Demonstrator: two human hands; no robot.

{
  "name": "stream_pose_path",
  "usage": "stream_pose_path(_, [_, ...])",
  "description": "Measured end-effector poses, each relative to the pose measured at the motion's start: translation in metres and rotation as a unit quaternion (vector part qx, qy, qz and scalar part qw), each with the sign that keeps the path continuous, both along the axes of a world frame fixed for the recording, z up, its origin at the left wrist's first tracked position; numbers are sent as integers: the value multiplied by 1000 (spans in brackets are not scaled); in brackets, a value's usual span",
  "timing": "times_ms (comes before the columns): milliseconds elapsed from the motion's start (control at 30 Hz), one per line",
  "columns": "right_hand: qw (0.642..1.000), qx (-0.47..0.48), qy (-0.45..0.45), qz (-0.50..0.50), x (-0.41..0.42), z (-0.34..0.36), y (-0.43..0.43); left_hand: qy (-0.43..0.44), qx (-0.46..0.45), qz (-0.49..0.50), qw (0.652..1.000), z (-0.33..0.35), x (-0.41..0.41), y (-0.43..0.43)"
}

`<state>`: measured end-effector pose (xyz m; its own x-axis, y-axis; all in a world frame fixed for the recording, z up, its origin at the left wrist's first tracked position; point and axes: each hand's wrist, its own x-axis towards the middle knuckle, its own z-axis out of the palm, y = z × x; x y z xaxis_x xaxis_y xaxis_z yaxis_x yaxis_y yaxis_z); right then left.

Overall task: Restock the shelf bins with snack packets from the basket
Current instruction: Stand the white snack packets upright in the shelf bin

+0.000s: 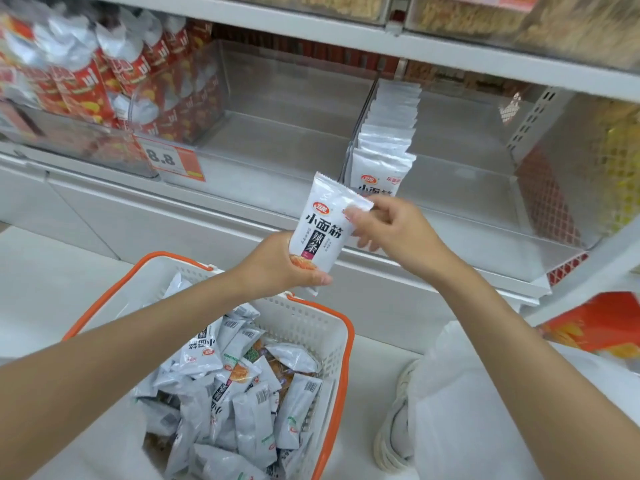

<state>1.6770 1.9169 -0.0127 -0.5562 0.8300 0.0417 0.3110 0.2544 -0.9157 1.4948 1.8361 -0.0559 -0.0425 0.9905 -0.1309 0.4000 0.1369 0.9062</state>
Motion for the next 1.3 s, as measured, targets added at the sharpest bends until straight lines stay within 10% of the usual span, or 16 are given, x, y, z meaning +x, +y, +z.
stream_pose_path(167, [998, -52, 40, -11, 14, -2, -8, -51, 52, -57, 996, 33, 26, 30])
stream_pose_path(533, [922, -138, 189, -307, 75, 35, 82, 219, 224, 69, 947, 95, 39, 144])
stream_pose_path(833, [953, -85, -54, -284, 55, -3, 216, 474, 159, -66, 864, 97, 68, 289])
stream_pose_path(1300, [954, 10, -85, -288, 27, -33, 275, 546, 94, -115, 825, 82, 57, 323])
